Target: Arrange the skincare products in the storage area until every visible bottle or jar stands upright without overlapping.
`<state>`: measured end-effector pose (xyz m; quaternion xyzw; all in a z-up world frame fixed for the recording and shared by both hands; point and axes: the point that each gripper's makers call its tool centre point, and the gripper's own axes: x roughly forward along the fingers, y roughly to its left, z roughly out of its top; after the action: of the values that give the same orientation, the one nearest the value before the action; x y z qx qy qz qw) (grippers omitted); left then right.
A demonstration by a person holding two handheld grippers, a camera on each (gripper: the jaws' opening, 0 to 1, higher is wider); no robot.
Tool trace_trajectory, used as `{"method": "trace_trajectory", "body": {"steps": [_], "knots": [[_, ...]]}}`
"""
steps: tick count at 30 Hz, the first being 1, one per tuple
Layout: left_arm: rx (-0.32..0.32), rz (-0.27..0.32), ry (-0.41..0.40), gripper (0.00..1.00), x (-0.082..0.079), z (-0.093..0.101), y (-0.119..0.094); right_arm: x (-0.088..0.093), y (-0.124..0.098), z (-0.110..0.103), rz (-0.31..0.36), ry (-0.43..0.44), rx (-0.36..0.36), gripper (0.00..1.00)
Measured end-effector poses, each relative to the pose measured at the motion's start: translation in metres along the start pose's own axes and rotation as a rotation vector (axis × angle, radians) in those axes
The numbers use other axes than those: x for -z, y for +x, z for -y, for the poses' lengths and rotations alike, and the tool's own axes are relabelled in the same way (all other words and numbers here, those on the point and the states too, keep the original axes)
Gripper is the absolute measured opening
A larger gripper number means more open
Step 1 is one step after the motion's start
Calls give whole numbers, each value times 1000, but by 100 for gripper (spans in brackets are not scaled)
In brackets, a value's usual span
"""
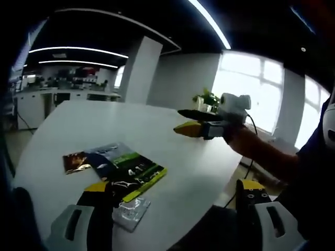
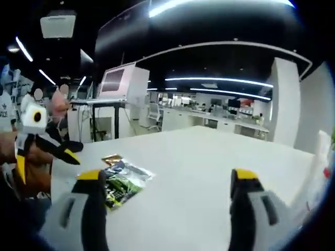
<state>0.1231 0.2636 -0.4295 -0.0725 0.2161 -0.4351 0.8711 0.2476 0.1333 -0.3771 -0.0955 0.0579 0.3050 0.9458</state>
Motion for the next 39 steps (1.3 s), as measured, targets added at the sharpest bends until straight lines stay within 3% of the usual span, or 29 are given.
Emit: {"method": "trace_trajectory", "body": {"steps": [5,17,39], "knots": [[-3,-1,-3,99,1,0,-1,13,7,-15,-40,54,-39,100],[-25,-1,-5,99,-1,-8,-5,34,20,-44,-113,68,-93,100],[-51,3,-7,99,-4,-19,-11,61,37,-85,-198,112,-130,100]]}}
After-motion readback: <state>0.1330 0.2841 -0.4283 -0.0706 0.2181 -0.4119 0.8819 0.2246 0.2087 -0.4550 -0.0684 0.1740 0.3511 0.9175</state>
